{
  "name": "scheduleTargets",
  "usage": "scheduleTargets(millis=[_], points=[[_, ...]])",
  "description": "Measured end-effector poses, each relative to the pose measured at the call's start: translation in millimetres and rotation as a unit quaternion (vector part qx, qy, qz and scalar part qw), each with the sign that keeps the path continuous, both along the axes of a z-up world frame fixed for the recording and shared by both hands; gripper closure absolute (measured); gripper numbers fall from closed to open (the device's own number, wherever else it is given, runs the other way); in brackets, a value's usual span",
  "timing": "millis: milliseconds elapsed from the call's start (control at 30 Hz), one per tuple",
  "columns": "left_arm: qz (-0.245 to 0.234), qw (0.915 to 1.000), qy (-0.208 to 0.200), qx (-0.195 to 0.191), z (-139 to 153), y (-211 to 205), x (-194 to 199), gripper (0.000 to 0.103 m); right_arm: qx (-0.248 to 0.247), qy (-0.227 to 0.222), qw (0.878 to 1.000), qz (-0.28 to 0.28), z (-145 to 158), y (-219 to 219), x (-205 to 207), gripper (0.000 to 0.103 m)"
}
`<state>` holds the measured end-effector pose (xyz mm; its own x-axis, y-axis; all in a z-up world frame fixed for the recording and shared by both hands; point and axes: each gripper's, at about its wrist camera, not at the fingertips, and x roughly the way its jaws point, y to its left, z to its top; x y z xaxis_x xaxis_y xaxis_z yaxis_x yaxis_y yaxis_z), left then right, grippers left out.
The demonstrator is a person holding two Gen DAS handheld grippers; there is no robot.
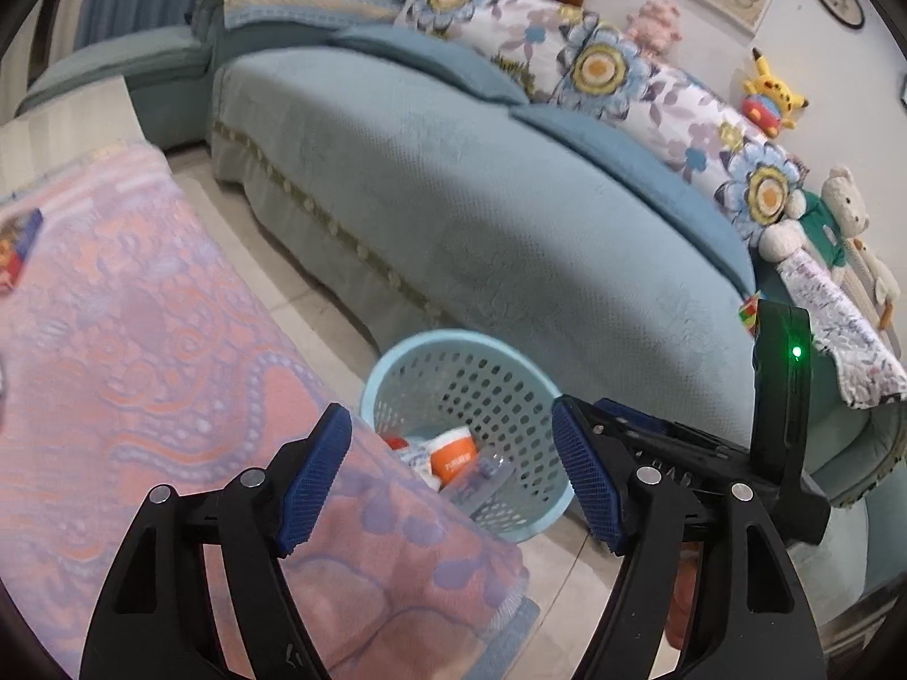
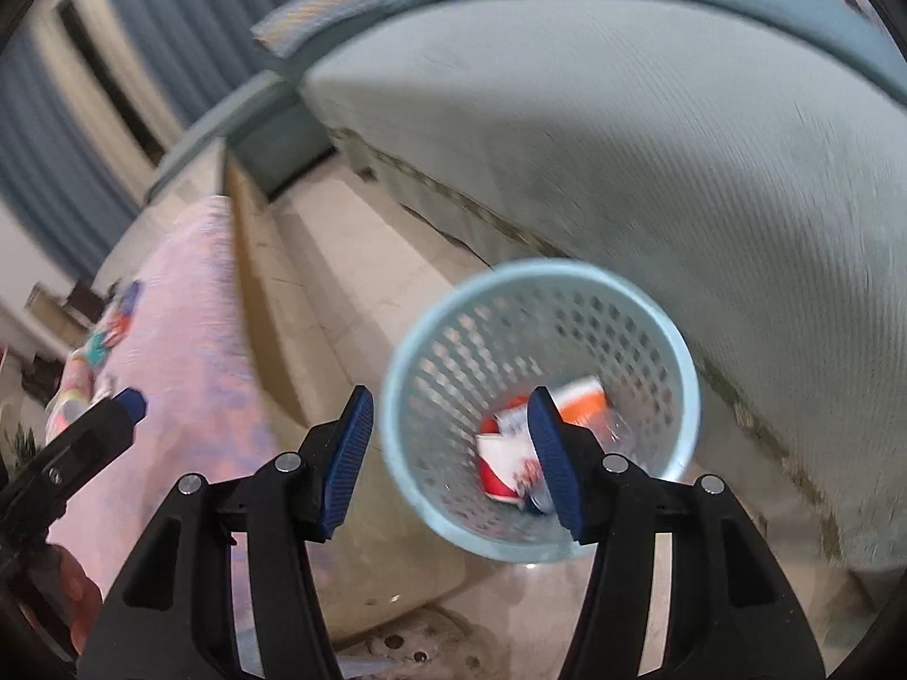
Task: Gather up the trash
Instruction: 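Carry red cup and bottle to the blue basket and release both, then grasp the pink bag with left tool while right tool grasps the snack card box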
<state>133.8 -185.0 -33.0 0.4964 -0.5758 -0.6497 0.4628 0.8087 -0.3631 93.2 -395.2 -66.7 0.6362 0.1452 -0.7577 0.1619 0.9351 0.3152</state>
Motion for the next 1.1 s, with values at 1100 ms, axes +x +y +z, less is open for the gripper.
scheduleTargets(millis=[1100], points=[[0.369, 0.9294, 0.0, 0.004, -21.6, 393.6, 15.1, 0.034, -0.084, -0.11, 0.955, 0.263, 60.8, 366.1, 128.2, 0.042]])
